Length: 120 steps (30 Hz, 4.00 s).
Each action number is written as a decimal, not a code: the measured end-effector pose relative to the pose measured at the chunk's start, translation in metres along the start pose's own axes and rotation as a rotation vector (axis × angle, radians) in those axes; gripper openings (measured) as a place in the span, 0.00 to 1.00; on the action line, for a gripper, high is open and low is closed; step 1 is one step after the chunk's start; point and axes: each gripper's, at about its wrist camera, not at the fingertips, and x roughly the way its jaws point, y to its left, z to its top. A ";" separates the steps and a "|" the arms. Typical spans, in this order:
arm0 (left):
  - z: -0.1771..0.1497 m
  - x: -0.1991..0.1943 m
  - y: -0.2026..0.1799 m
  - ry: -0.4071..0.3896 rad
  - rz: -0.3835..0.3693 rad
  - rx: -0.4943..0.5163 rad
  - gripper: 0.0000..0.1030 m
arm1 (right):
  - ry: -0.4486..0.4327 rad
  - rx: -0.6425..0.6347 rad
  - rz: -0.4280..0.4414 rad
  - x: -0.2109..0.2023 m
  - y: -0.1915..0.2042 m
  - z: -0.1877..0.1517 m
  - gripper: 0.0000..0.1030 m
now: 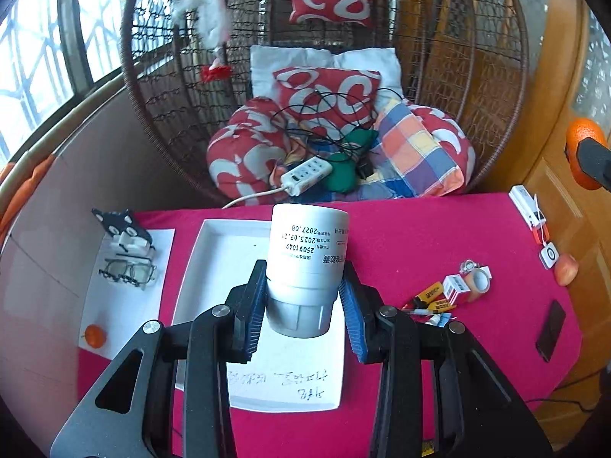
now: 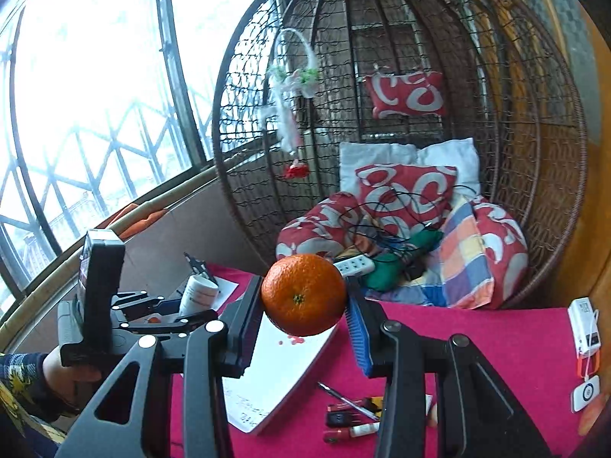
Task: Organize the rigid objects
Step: 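Lift the white bottle with the left tool while the right tool grasps the mandarin, then lower the bottle into the white tray with the left tool while the right tool drops the mandarin there, then move both open tools back over the pile of items, then grasp the red cylindrical container with the left tool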
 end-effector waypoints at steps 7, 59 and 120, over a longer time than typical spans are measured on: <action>-0.005 -0.005 0.031 0.000 0.006 -0.034 0.35 | 0.022 -0.015 0.037 0.015 0.029 0.002 0.40; -0.076 0.145 0.149 0.293 -0.033 -0.272 1.00 | 0.547 -0.011 -0.141 0.219 0.061 -0.122 1.00; -0.123 0.213 -0.183 0.524 -0.331 0.368 0.48 | 0.462 0.492 -0.444 0.014 -0.229 -0.198 1.00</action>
